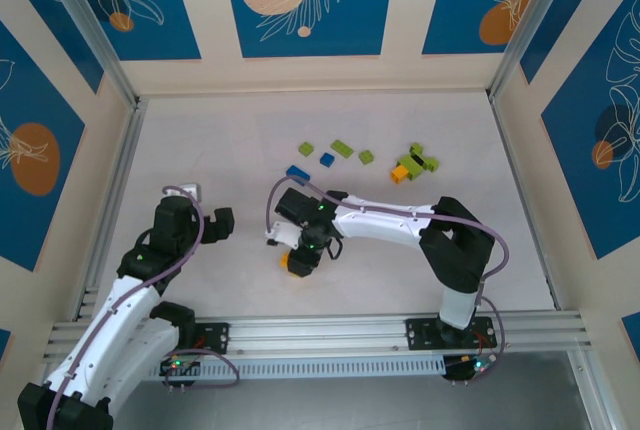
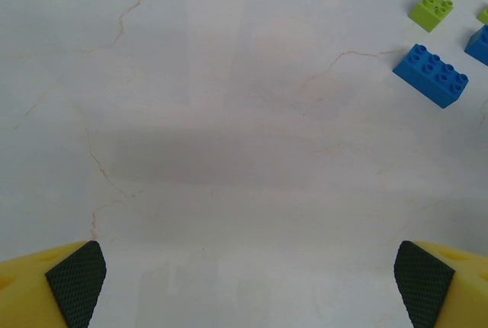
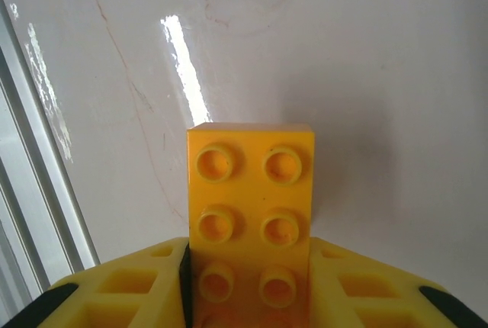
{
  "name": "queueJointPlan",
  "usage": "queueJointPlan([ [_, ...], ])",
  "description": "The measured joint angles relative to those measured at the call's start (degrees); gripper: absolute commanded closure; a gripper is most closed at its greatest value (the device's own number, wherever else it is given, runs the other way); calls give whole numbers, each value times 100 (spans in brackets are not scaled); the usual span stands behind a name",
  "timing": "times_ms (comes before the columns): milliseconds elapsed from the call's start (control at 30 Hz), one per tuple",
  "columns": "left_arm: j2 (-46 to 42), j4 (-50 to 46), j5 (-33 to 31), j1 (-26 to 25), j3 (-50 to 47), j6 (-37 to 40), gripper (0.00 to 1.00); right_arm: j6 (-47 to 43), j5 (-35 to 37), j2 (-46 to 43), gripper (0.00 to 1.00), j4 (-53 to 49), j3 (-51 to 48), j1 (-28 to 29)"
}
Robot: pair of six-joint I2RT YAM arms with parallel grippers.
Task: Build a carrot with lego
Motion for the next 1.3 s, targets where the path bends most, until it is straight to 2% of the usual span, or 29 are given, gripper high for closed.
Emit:
queueJointPlan([
  [533,-2,-2,42,17,0,0,0,-450,-153,-7,63,-85,-39,2],
  [933,-4,0,63,17,0,0,0,-765,-535,-35,61,-188,-138,-120],
  [1300,-44,44,87,33,0,0,0,-1047,-529,-28,62,-586,-101,-175],
])
